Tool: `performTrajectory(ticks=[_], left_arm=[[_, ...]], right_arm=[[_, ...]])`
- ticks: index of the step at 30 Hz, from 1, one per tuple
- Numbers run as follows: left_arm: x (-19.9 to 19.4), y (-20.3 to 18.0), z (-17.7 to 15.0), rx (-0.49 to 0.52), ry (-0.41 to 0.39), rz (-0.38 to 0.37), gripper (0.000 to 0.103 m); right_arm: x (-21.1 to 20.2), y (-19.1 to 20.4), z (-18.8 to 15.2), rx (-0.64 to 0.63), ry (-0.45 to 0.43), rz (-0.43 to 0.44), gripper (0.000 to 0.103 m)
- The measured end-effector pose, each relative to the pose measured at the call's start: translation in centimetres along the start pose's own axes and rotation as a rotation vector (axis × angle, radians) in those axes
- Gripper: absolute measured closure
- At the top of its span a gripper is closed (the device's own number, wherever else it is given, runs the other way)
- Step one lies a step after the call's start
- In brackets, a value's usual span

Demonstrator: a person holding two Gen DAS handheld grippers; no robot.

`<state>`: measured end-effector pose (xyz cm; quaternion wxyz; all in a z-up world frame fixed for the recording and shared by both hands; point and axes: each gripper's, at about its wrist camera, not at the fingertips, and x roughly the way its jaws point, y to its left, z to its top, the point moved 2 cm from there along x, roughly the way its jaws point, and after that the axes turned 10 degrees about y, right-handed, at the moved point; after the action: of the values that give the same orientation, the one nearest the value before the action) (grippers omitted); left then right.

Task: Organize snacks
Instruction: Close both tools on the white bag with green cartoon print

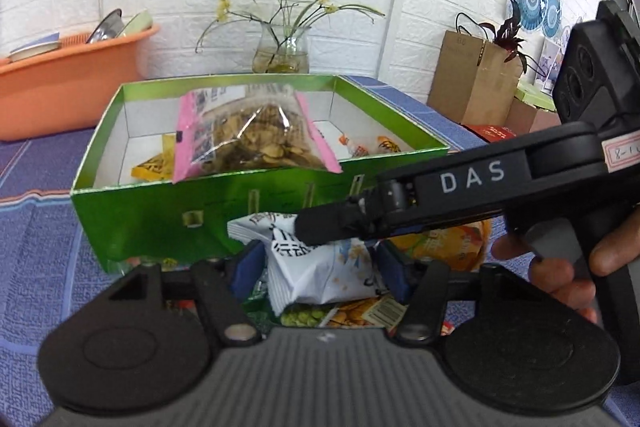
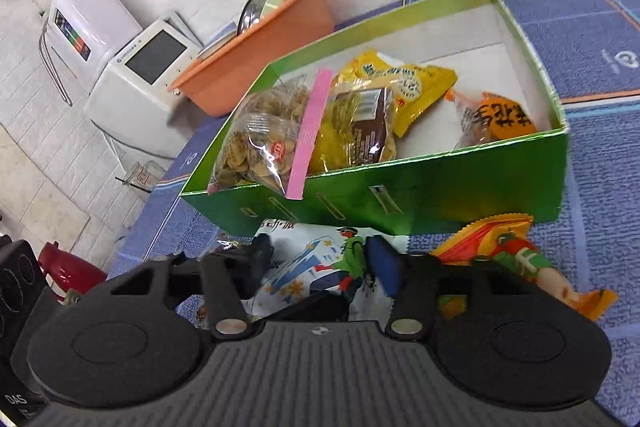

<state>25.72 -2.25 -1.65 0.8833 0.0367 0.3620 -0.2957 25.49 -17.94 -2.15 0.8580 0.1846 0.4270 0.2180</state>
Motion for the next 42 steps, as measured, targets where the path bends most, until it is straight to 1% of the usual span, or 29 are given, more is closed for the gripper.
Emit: performTrajectory(ticks=[1, 2, 9, 11, 12, 13, 14, 15, 17, 19, 20, 21, 22, 23, 24, 25, 28, 31, 32, 33, 34, 36, 38, 39, 40, 41, 42], left_arm=[[-0.3, -0.1, 0.0, -0.003, -0.004, -0.004, 0.047], [-0.7, -0.2, -0.1, -0.001, -0.008, -0.010, 0.048], [-2.9, -1.2, -0.4, 0.009, -0.062, -0.020, 0.054], [-3.9, -1.4, -0.4, 0.011, -0.099, -0.023, 0.057], [-4.3, -1.6, -0.2, 0.018, -0.105, -0.036, 0.057], [-4.6, -1.6, 0.0, 0.020, -0.112, -0.047, 0.057], [-4.8, -1.6, 0.2, 0.017, -0.119, -0.048, 0.057], [-4.9, -1.7, 0.4, 0.015, -0.126, -0.049, 0.057], [-4.9, -1.6, 0.7, 0.007, -0.128, -0.060, 0.057], [-4.6, -1.4, 0.7, 0.006, -0.116, -0.062, 0.059], [-4.4, -1.2, 0.6, 0.003, -0.107, -0.063, 0.059], [-4.2, -1.1, 0.4, 0.002, -0.093, -0.063, 0.059], [-4.0, -1.1, 0.2, 0.003, -0.081, -0.061, 0.059], [-3.7, -1.1, 0.0, 0.009, -0.066, -0.059, 0.059], [-3.5, -1.1, -0.3, 0.014, -0.050, -0.056, 0.059], [-3.2, -1.0, -0.6, 0.017, -0.034, -0.055, 0.059], [-2.5, -0.7, -1.5, 0.021, 0.001, -0.062, 0.059], [-2.6, -0.6, -1.5, 0.031, -0.010, -0.063, 0.059], [-2.7, -0.7, -1.5, 0.047, -0.016, -0.053, 0.055], [-2.7, -0.9, -1.4, 0.076, -0.012, -0.045, 0.044], [-2.6, -1.0, -1.3, 0.101, 0.000, -0.049, 0.039], [-2.3, -1.3, -1.3, 0.149, 0.019, -0.084, 0.037], [-1.8, -1.6, -1.1, 0.186, 0.026, -0.098, 0.034], [-1.5, -1.7, -0.8, 0.216, 0.022, -0.095, 0.029], [-1.2, -1.9, -0.6, 0.239, 0.017, -0.082, 0.023], [-0.9, -2.1, -0.3, 0.265, 0.012, -0.069, 0.024], [-0.4, -2.2, -0.1, 0.298, 0.017, -0.054, 0.024]], right_arm=[[-0.4, 0.1, -0.1, -0.011, -0.012, -0.001, 0.038], [-0.7, 0.1, -0.3, -0.015, -0.020, 0.001, 0.040], [-2.3, 1.0, -0.9, -0.045, -0.073, 0.020, 0.040], [-2.8, 1.5, -1.0, -0.053, -0.092, 0.032, 0.040], [-3.2, 1.7, -1.0, -0.054, -0.103, 0.058, 0.041], [-3.4, 2.1, -0.9, -0.057, -0.110, 0.073, 0.046], [-3.6, 2.4, -0.8, -0.067, -0.121, 0.085, 0.053], [-3.8, 2.7, -0.7, -0.086, -0.130, 0.091, 0.052], [-3.9, 3.3, -0.6, -0.123, -0.150, 0.062, 0.053], [-3.8, 2.9, -0.5, -0.106, -0.147, 0.091, 0.053], [-3.7, 2.6, -0.6, -0.101, -0.140, 0.112, 0.049], [-3.7, 2.2, -0.7, -0.087, -0.145, 0.124, 0.049], [-3.8, 1.8, -0.9, -0.059, -0.154, 0.136, 0.042], [-3.8, 1.2, -1.1, -0.019, -0.156, 0.153, 0.021], [-3.8, 0.4, -1.2, 0.028, -0.153, 0.165, 0.007], [-4.0, -0.4, -1.4, 0.086, -0.145, 0.171, 0.000], [-4.2, -2.6, -1.8, 0.205, -0.116, 0.145, 0.000], [-4.2, -4.2, -2.2, 0.282, -0.092, 0.066, 0.000], [-4.3, -4.6, -2.4, 0.315, -0.082, 0.050, 0.000], [-4.6, -4.9, -2.6, 0.338, -0.079, 0.063, 0.000], [-4.9, -5.0, -2.9, 0.353, -0.074, 0.082, 0.000], [-5.4, -4.7, -3.2, 0.373, -0.057, 0.113, 0.000], [-5.5, -4.2, -3.2, 0.386, -0.046, 0.116, 0.000], [-5.2, -4.1, -3.0, 0.393, -0.038, 0.103, 0.000], [-4.8, -4.1, -2.9, 0.405, -0.022, 0.071, 0.000], [-4.3, -4.1, -2.7, 0.421, -0.008, 0.039, 0.000], [-3.8, -4.1, -2.4, 0.435, 0.003, 0.028, 0.000]])
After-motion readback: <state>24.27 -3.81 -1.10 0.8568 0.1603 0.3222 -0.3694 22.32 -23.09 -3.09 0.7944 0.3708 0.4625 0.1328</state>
